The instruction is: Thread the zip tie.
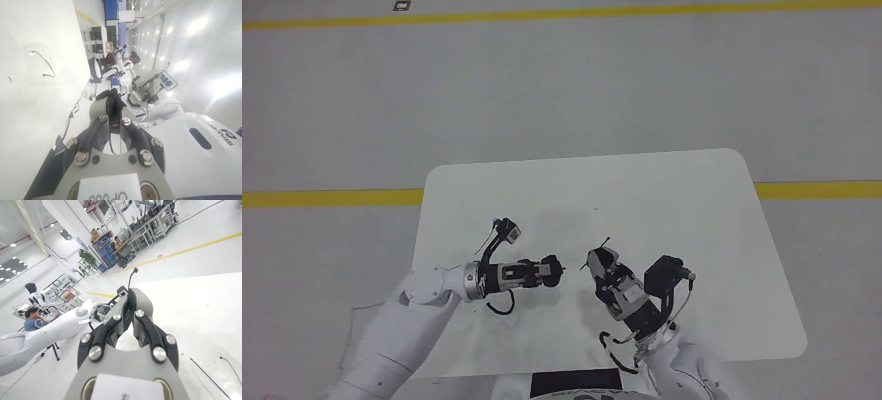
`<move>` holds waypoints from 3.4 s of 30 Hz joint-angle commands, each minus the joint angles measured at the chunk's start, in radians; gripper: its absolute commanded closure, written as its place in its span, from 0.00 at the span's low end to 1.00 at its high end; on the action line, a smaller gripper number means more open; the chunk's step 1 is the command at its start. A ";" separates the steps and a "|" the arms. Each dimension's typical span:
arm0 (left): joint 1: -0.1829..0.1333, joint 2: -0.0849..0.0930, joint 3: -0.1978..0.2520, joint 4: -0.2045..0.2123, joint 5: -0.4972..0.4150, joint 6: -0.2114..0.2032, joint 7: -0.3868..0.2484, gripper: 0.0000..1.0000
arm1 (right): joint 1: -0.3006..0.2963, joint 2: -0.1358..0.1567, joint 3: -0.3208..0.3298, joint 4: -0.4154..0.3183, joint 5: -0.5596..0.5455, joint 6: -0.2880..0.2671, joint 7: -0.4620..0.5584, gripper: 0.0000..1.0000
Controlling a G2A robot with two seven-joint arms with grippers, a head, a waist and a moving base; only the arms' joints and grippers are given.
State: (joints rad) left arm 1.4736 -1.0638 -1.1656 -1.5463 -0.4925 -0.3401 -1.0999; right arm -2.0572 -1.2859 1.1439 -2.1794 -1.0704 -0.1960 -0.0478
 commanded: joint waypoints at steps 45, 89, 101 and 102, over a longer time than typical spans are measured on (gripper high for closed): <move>-0.014 -0.019 0.044 0.004 0.020 0.000 0.094 1.00 | 0.102 -0.016 -0.145 0.115 -0.188 0.262 -0.082 1.00; -0.014 -0.019 0.044 0.004 0.020 0.000 0.094 1.00 | 0.143 -0.013 -0.178 0.152 -0.226 0.315 -0.072 1.00; -0.014 -0.019 0.044 0.004 0.020 0.000 0.094 1.00 | 0.137 -0.009 -0.173 0.136 -0.228 0.321 -0.084 1.00; -0.014 -0.019 0.044 0.004 0.020 0.000 0.094 1.00 | 0.136 -0.008 -0.172 0.135 -0.229 0.321 -0.084 1.00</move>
State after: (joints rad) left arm 1.4592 -1.0825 -1.1213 -1.5424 -0.4729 -0.3400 -1.0060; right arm -1.9205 -1.2947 0.9704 -2.0432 -1.2986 0.1254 -0.1323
